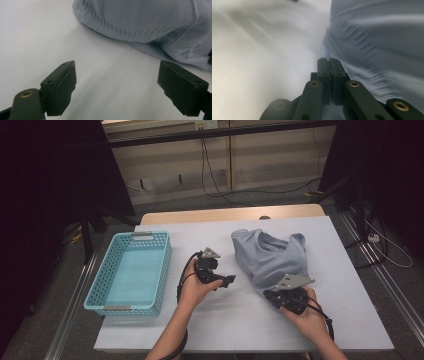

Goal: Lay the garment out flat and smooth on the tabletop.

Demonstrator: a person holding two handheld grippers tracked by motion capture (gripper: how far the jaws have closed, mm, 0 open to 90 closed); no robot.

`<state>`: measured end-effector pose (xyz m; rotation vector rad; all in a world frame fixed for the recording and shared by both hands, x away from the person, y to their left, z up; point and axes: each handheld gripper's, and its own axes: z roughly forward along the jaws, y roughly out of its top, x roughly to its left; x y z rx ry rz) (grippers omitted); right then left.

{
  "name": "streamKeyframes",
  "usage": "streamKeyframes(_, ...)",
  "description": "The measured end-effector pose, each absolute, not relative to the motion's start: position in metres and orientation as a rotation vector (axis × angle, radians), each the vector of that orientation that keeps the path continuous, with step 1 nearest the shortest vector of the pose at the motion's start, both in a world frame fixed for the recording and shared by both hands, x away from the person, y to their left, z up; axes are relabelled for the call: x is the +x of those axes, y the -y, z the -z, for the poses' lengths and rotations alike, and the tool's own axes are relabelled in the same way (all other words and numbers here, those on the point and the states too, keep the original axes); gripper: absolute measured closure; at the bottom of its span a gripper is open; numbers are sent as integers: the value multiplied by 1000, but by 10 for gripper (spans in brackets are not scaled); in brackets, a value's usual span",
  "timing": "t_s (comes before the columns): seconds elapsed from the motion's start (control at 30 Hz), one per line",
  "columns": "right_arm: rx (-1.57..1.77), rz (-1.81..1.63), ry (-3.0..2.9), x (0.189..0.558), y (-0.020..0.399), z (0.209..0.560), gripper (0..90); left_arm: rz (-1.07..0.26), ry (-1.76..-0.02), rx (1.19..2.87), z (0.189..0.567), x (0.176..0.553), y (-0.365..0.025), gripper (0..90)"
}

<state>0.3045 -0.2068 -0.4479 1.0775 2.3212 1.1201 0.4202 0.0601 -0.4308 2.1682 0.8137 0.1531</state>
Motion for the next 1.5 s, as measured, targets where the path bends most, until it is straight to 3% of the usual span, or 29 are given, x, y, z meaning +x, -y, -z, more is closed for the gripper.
streamKeyframes(0.6,1315,-1227,-1997,306,284,435,888,-151,-792,2176,432,418,-55,159)
streamKeyframes(0.87,1275,-1155,-2057,306,273,439,851,-146,-787,2176,432,419,-52,160)
streamKeyframes(0.93,1239,-1166,-2081,305,264,437,694,-145,-786,2176,431,418,-52,160)
streamKeyframes(1.23,1198,-1078,-2191,316,233,449,497,-136,-781,2175,429,416,-54,156)
streamKeyframes(1.4,1199,-1010,-2224,321,227,458,484,-132,-787,2170,429,417,-57,155)
streamKeyframes(1.47,1132,-936,-2227,320,224,459,581,-126,-792,2162,430,416,-57,155)
streamKeyframes(1.5,1132,-936,-2227,320,224,459,581,-126,-792,2162,430,416,-57,155)
